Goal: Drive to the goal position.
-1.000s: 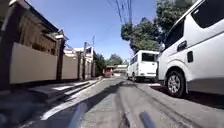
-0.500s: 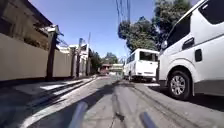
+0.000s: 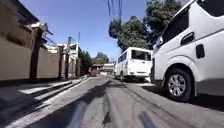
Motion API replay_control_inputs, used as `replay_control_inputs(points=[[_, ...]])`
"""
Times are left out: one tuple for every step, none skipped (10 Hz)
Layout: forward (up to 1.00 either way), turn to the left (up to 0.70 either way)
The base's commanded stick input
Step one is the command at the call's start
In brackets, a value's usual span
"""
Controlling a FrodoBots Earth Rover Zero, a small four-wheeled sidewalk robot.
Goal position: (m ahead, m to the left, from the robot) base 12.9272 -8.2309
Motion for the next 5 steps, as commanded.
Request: replay_control_inputs(points=[[0.7,0.0],[0.7,0.0],[0.7,0.0],[0.7,0.0],[0.7,0.0]])
